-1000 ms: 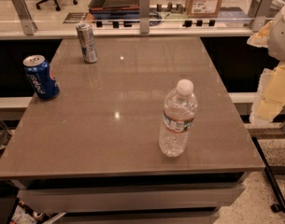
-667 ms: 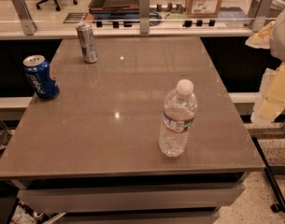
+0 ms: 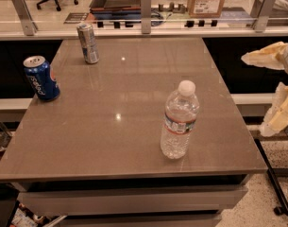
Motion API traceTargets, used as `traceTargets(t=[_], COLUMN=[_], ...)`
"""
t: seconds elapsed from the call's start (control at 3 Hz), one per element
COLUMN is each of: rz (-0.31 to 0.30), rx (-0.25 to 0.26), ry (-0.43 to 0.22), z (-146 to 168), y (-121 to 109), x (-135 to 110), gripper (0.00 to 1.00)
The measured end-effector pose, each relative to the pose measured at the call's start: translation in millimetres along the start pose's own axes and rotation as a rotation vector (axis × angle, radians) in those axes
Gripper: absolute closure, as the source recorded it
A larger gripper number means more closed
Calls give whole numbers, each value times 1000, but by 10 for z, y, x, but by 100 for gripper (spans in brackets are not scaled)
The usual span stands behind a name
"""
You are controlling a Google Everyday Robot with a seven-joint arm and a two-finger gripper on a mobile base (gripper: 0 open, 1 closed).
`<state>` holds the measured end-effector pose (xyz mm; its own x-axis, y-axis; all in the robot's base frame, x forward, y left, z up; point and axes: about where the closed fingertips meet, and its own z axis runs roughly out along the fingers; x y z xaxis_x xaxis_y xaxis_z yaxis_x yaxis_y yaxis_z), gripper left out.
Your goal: Move water bottle near redbull can
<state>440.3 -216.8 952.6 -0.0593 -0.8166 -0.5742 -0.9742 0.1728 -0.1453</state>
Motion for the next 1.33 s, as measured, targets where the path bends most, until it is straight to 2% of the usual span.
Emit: traceTargets(t=[0.33, 0.67, 1.0, 1.33], rz=[16, 47, 88, 123], rx=[-26, -30, -59, -108], ry=[-209, -411, -622, -758], z=[83, 169, 346, 535], y=[119, 226, 303, 386], x=[-187, -387, -630, -836], gripper=[0, 0, 0, 0])
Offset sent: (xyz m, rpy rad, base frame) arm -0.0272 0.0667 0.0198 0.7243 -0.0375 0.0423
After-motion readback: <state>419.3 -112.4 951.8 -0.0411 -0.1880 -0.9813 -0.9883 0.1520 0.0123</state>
